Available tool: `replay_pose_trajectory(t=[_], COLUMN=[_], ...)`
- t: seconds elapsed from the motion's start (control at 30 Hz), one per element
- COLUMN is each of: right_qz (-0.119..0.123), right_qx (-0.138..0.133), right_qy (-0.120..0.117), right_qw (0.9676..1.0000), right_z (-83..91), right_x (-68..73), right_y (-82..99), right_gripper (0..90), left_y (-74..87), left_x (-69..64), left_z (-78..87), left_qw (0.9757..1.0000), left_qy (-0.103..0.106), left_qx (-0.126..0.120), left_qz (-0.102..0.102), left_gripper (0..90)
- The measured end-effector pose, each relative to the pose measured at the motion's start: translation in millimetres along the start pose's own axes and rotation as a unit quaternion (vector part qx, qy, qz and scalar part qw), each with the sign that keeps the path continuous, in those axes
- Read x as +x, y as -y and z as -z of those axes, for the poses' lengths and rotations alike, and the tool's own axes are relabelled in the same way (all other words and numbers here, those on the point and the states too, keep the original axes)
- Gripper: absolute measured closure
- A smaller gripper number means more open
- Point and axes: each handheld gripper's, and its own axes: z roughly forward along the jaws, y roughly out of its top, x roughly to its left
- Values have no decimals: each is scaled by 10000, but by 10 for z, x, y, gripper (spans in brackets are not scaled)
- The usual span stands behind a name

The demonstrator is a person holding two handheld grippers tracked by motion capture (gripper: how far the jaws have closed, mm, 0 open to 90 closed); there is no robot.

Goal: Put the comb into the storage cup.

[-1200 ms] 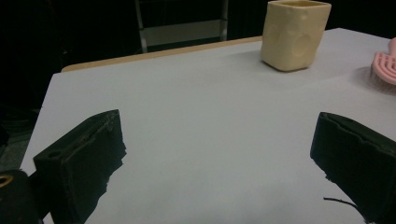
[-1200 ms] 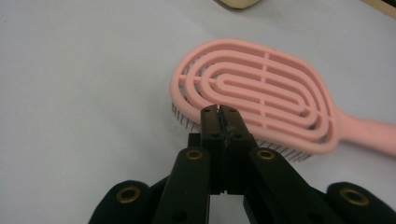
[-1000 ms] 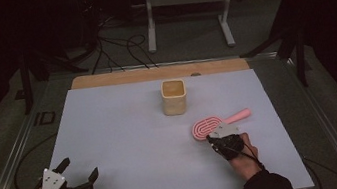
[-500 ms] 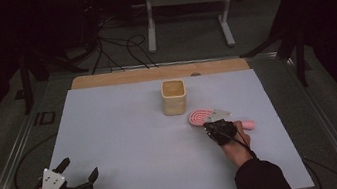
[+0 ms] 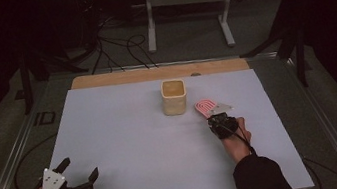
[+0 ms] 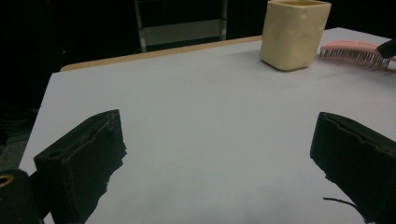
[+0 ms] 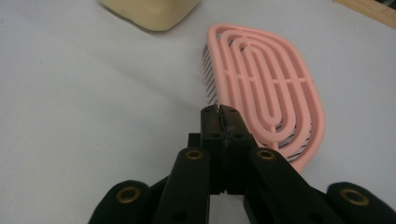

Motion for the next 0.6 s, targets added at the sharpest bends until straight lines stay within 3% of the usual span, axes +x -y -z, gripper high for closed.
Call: replay_pose_trajectory(t=[0.37, 0.5, 0.6], right_qz=[-65, -83, -249], right_qx=[-103, -274, -504], right_qy=[-104, -150, -168], right_qw=[9999, 9995, 9983], right_z=[41, 131, 258], right_x=[-19, -23, -57], right_y=[5, -2, 7], right_gripper=[864, 786, 675], left_y=[0, 0, -1], left_x=[-1, 0, -1], left_z=[1, 0, 2], left_qw=[10000, 10000, 10000], left_qy=[2, 1, -3], left_qx=[2, 3, 1], left_qz=[-4, 1, -6], left_gripper=[33, 33, 33])
